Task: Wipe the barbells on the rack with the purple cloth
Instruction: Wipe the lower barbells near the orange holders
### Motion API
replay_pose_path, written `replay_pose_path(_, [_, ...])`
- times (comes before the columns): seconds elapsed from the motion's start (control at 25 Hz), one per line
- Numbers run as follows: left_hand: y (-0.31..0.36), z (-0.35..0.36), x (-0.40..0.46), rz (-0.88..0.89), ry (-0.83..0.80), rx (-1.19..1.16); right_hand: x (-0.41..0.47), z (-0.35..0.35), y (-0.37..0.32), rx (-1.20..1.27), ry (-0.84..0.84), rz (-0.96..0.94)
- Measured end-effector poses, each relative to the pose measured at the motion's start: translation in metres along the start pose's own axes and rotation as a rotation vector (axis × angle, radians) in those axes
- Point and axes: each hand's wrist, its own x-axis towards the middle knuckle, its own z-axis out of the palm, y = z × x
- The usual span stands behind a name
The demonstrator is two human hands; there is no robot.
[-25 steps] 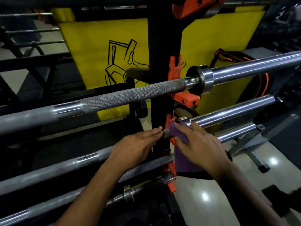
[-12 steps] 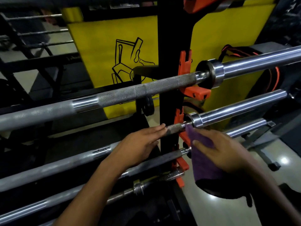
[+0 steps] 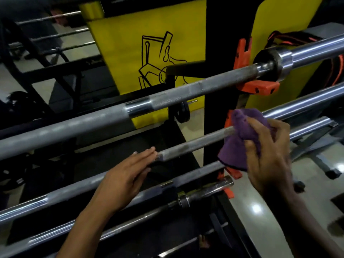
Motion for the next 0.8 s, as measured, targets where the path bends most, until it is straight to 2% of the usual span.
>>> replay_pose_path(0.08, [-0.019, -0.012, -0.021, 0.016, -0.043, 0.035, -0.006, 0.024, -0.024, -0.072, 0.079, -0.064])
replay_pose_path(0.16, [-0.035, -0.021, -0.038, 0.033, -0.036, 0.06, -0.014, 0.059, -0.047, -0.095, 0.011, -0.071])
replay_pose_path(0.28, [-0.043, -0.024, -0.049, 0.037, 0.002, 0.064, -0.026, 0.115, -0.073, -0.154, -0.142, 0.082])
replay_pose_path(0.44, [-0.055, -0.027, -0.048, 0.059, -0.024, 0.032, -0.029, 0.135, -0.085, -0.268, -0.083, 0.126])
replay_pose_path(0.52, [-0.067, -0.032, -0.047, 0.085, -0.067, 0.028, -0.03, 0.136, -0.097, -0.324, -0.089, 0.046])
replay_pose_path(0.64, [-0.08, -0.035, -0.04, 0.118, -0.129, -0.066, -0.043, 0.145, -0.115, -0.313, -0.165, -0.174])
replay_pose_path(0.72, [-0.083, -0.036, -0.038, 0.153, -0.147, -0.094, -0.04, 0.142, -0.101, -0.324, -0.178, -0.31])
replay_pose_path(0.8, [-0.085, -0.034, -0.038, 0.167, -0.134, -0.097, -0.02, 0.128, -0.06, -0.44, -0.134, -0.314])
